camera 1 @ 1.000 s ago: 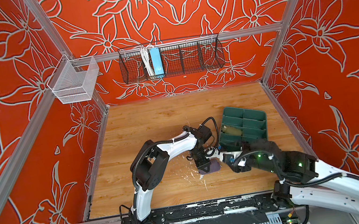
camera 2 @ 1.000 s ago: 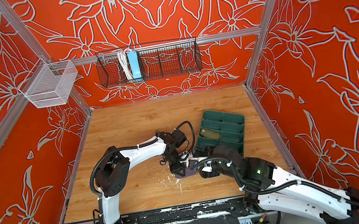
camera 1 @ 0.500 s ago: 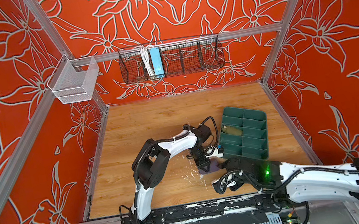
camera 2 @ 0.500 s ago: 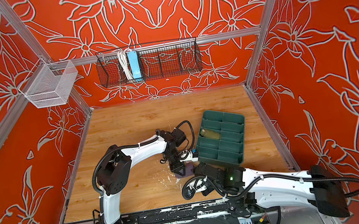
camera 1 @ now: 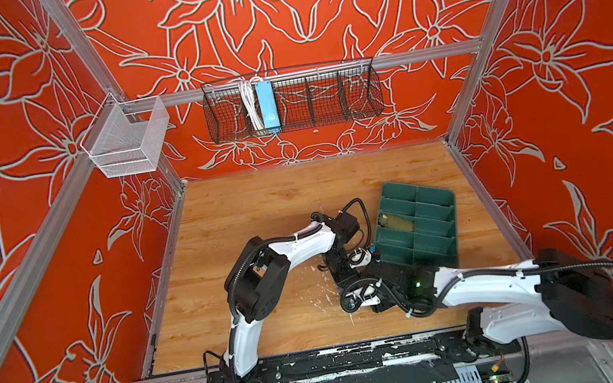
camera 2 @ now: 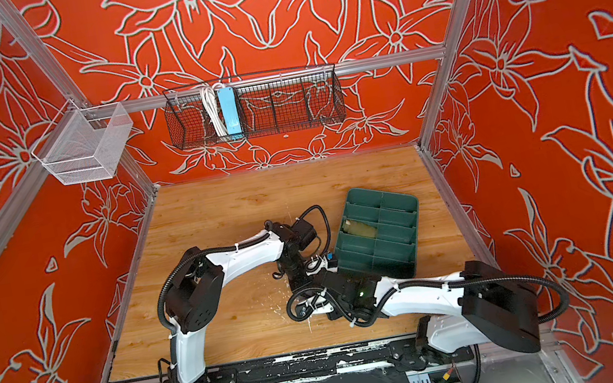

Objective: Roll the socks

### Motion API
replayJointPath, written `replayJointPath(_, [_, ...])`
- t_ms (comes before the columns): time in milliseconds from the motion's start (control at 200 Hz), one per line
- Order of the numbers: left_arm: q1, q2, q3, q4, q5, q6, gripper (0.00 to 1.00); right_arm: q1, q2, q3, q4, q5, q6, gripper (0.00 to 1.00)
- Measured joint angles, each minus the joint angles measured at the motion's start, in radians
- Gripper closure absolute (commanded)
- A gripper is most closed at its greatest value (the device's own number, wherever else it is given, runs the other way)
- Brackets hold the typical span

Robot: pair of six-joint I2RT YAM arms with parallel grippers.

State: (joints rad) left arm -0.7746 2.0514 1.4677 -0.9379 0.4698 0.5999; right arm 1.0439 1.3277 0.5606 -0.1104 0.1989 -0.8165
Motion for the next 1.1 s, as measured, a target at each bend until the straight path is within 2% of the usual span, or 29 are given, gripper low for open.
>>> replayJointPath(140, [0.012, -0.003, -0.008, -0.001, 0.006, 0.000, 1.00, -0.005, 0.072, 0.041, 0.011, 0.014, 0.020, 0.56])
replayJointPath(290, [0.014, -0.008, -0.011, -0.010, -0.013, 0.002, 1.00, 0.001, 0.122, 0.080, -0.010, 0.028, 0.028, 0.85])
replayJointPath(375, [0.017, -0.015, -0.020, -0.006, -0.018, 0.006, 1.00, 0.014, 0.128, 0.087, -0.022, 0.037, 0.032, 0.93])
replayJointPath(455, [0.016, -0.030, -0.038, 0.006, -0.026, 0.009, 0.94, 0.023, 0.133, 0.099, -0.040, 0.037, 0.033, 1.00])
replayJointPath(480, [0.016, -0.037, -0.046, 0.012, -0.028, 0.006, 0.89, 0.026, 0.135, 0.102, -0.044, 0.036, 0.033, 1.00])
replayJointPath(591, [0.009, -0.072, -0.088, 0.048, -0.058, -0.017, 0.56, 0.032, 0.146, 0.119, -0.066, 0.031, 0.037, 1.00])
replayJointPath(661, [0.003, -0.111, -0.127, 0.096, -0.104, -0.035, 0.46, 0.039, 0.147, 0.127, -0.090, 0.018, 0.032, 1.00])
replayJointPath(721, [0.001, -0.160, -0.184, 0.170, -0.156, -0.058, 0.33, 0.045, 0.156, 0.137, -0.101, 0.018, 0.024, 1.00])
replayJointPath(891, [0.003, -0.315, -0.399, 0.430, -0.255, -0.112, 0.12, 0.062, 0.181, 0.165, -0.135, 0.030, -0.024, 1.00])
replayJointPath(921, [0.003, -0.335, -0.424, 0.462, -0.269, -0.119, 0.07, 0.063, 0.185, 0.171, -0.144, 0.031, -0.029, 1.00])
replayJointPath(936, [0.004, -0.343, -0.435, 0.476, -0.275, -0.117, 0.00, 0.063, 0.186, 0.173, -0.147, 0.031, -0.031, 1.00])
replayJointPath(1101, [0.008, -0.393, -0.495, 0.559, -0.317, -0.122, 0.02, 0.064, 0.201, 0.197, -0.184, 0.040, -0.039, 1.00])
